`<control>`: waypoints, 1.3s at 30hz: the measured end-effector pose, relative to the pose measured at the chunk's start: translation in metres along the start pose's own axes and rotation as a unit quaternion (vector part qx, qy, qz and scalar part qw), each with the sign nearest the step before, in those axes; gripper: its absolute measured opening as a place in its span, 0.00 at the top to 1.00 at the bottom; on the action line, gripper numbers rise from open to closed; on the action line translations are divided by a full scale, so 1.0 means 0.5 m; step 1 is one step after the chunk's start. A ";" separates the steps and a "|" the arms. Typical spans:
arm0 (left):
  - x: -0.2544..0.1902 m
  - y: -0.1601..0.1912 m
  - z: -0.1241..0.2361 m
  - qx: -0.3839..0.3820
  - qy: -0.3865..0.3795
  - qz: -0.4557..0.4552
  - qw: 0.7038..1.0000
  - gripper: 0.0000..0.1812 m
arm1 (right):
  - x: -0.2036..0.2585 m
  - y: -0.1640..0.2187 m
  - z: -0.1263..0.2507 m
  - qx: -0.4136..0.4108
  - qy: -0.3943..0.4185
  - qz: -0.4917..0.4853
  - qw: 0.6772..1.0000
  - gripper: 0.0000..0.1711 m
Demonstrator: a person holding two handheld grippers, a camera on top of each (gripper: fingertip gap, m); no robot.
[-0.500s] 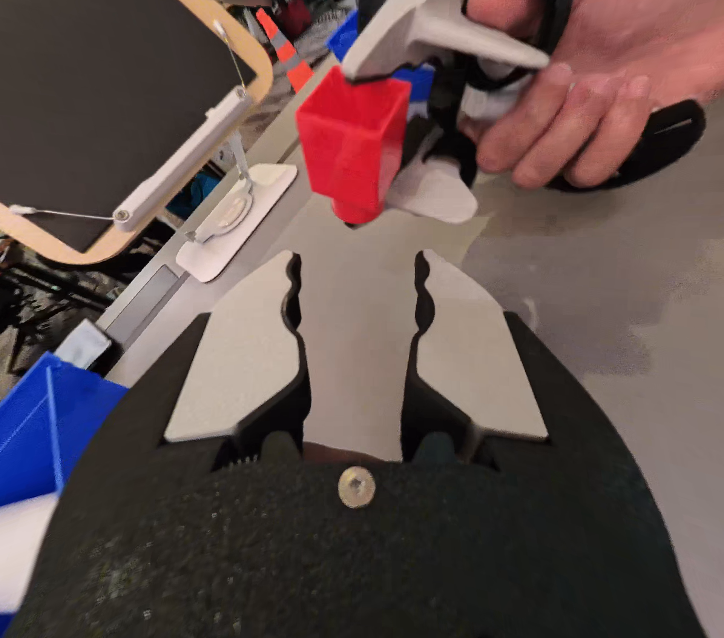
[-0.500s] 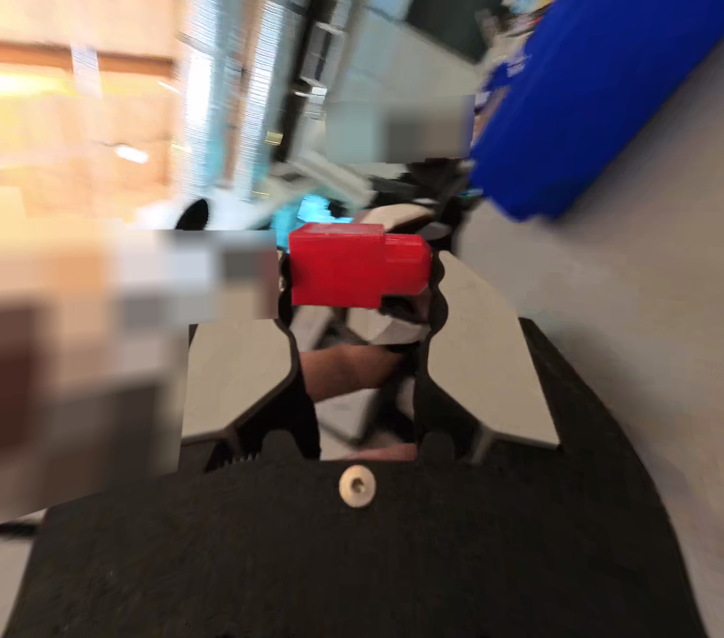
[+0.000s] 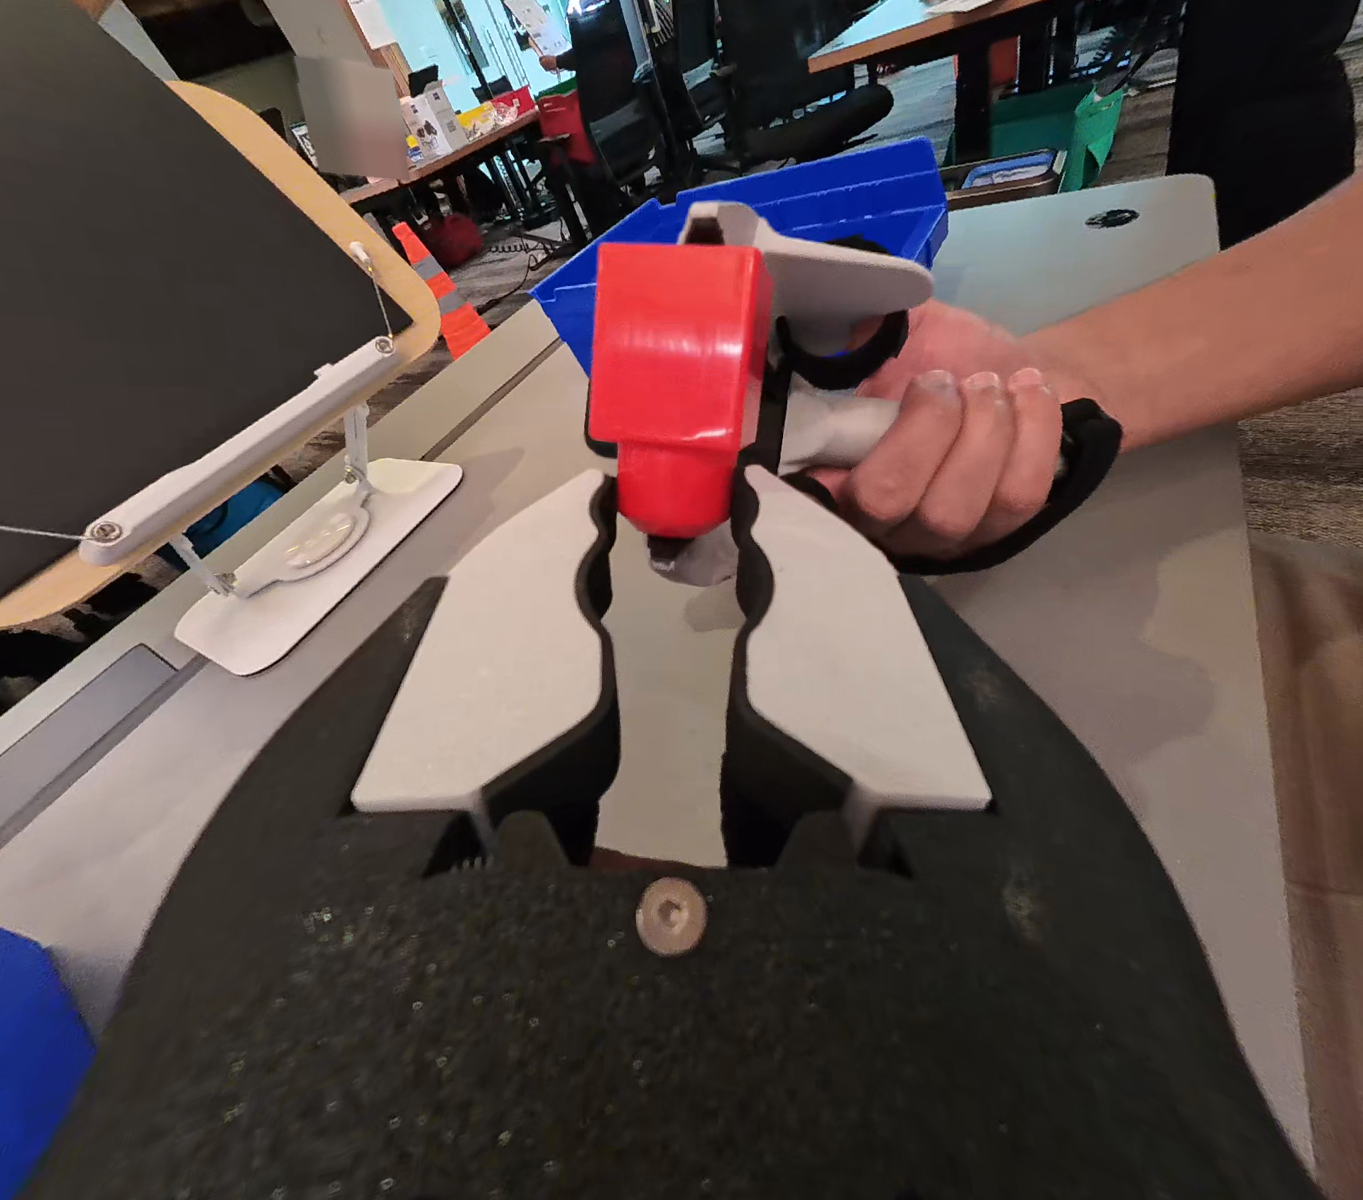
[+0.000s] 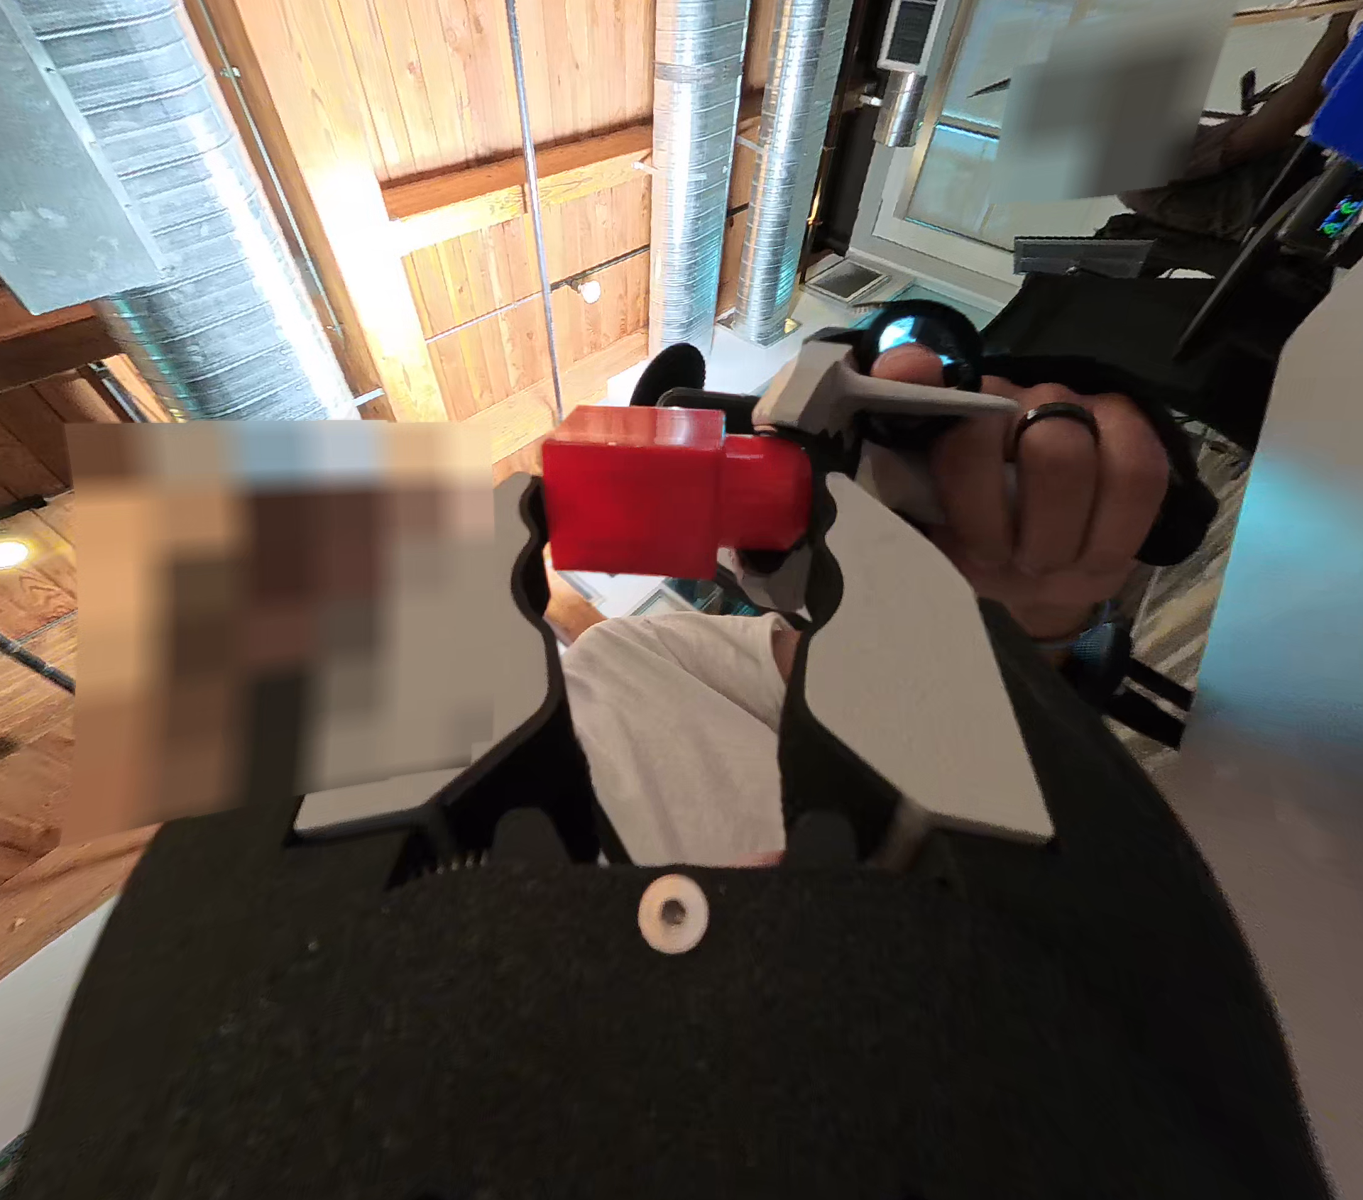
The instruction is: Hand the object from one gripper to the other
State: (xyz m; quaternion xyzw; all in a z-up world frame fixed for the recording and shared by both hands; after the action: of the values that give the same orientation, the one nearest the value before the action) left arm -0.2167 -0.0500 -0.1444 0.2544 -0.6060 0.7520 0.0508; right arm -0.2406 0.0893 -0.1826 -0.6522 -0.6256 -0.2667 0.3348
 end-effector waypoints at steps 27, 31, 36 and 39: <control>0.041 0.095 -0.023 0.177 -0.035 0.051 0.982 0.84 | 0.008 0.040 0.001 0.059 0.534 0.726 0.429 0.74; 0.025 0.089 -0.029 0.176 -0.029 -0.006 0.984 0.84 | 0.007 0.040 0.008 0.077 0.532 0.717 0.445 0.87; 0.023 0.102 -0.028 0.201 -0.050 -0.036 0.978 0.84 | 0.006 0.033 0.018 0.132 0.520 0.677 0.503 0.98; 0.036 0.103 -0.023 0.190 -0.061 -0.004 0.980 0.87 | 0.012 0.031 0.021 0.131 0.524 0.687 0.485 0.99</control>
State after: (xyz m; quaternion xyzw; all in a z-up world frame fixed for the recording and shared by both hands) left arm -0.2556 -0.0569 -0.1838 0.3069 -0.4529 0.8364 -0.0329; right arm -0.2254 0.1015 -0.1863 -0.5629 0.2853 -0.1593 0.7592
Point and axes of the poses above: each gripper's, where its closed fingertips meet, z back along the fingers, y out of its underside, x = y × z across the jaws, the point moved 9 cm from there along z, back along the fingers, and after that the axes turned 8 degrees about -z, right-handed, at the moved point
